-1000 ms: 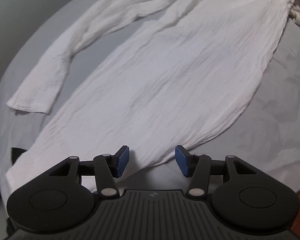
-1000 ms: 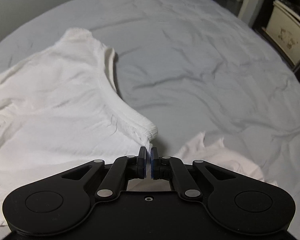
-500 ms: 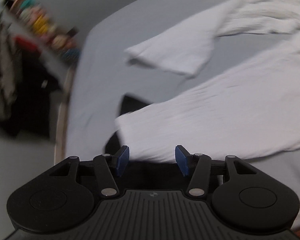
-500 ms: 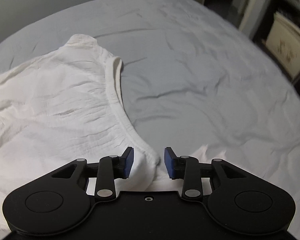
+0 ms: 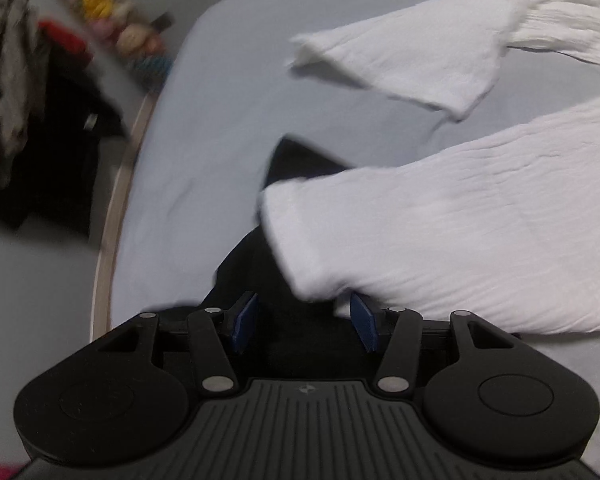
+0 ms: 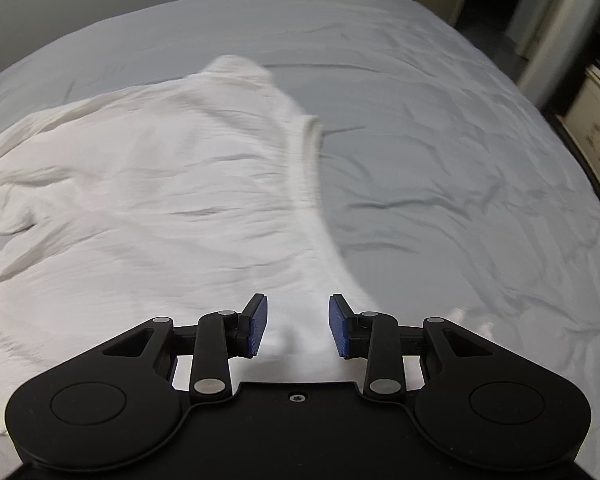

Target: Fold clothes

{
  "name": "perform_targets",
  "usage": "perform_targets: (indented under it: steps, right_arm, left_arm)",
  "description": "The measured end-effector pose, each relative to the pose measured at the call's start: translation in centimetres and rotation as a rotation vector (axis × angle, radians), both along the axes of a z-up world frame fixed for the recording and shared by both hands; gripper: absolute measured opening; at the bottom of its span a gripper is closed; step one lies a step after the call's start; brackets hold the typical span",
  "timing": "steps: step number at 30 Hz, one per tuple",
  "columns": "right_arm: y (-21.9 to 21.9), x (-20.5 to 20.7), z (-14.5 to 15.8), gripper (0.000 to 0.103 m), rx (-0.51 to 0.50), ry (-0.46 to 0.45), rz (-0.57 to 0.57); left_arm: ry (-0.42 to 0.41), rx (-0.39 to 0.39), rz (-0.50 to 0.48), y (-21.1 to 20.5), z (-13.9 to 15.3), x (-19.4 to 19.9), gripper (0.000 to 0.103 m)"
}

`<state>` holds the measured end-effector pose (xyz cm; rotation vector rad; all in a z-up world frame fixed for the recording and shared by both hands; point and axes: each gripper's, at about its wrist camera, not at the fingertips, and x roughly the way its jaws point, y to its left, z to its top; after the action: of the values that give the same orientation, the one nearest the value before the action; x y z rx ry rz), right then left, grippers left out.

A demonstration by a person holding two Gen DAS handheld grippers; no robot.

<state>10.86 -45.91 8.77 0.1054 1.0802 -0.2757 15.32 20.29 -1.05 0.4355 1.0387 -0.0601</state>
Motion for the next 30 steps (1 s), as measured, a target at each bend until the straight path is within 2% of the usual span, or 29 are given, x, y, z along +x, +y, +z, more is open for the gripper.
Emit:
perform_targets:
  steps: [2, 4, 7, 10, 12, 15, 19, 22, 25, 27, 30]
  right_arm:
    - [1.1, 0.5, 0.1, 0.034, 0.001, 0.001, 0.024]
    - [2.0, 0.9, 0.0, 0.035, 0.005, 0.003, 0.043]
    - [3.3, 1.5, -0.5, 0.035, 0.018, 0.017, 0.069]
    - [4.5, 1.6, -0.9, 0.035, 0.029, 0.025, 0.098]
    - [5.1, 1.7, -1.1, 0.035, 0.037, 0.028, 0.114]
    - [5.8, 1.6, -1.1, 0.035, 0.038, 0.026, 0.136]
    - [6.2, 1.4, -1.2, 0.038, 0.042, 0.03, 0.148]
    - [6.3, 1.2, -1.6, 0.038, 0.051, 0.044, 0.149]
    - [6.2, 1.2, -2.0, 0.038, 0.056, 0.052, 0.145]
    - [6.0, 1.4, -2.3, 0.038, 0.068, 0.054, 0.137]
    - [6.2, 1.5, -2.6, 0.038, 0.085, 0.055, 0.139]
  left_arm:
    - [-0.002, -0.031, -0.035, -0.7, 0.2, -0.1, 0.036]
    - [0.007, -0.069, -0.054, -1.2, 0.6, -0.1, 0.007]
    - [0.033, -0.118, 0.01, -0.9, 2.5, 0.0, 0.005]
    - [0.059, -0.139, 0.03, -0.3, 3.7, 0.0, 0.005]
    - [0.054, -0.149, 0.049, 0.5, 6.1, -0.2, 0.005]
    - [0.078, -0.219, 0.09, 1.4, 10.1, -0.3, 0.005]
    - [0.105, -0.222, 0.059, 0.4, 15.3, -1.3, 0.005]
    - [0.093, -0.226, 0.025, -1.0, 17.6, -1.9, 0.005]
    - [0.107, -0.188, 0.026, -1.6, 17.6, -1.6, 0.005]
    - [0.196, -0.081, 0.053, -1.8, 14.1, -0.2, 0.005]
    - [0.239, -0.053, 0.089, -1.1, 10.0, 1.2, 0.008]
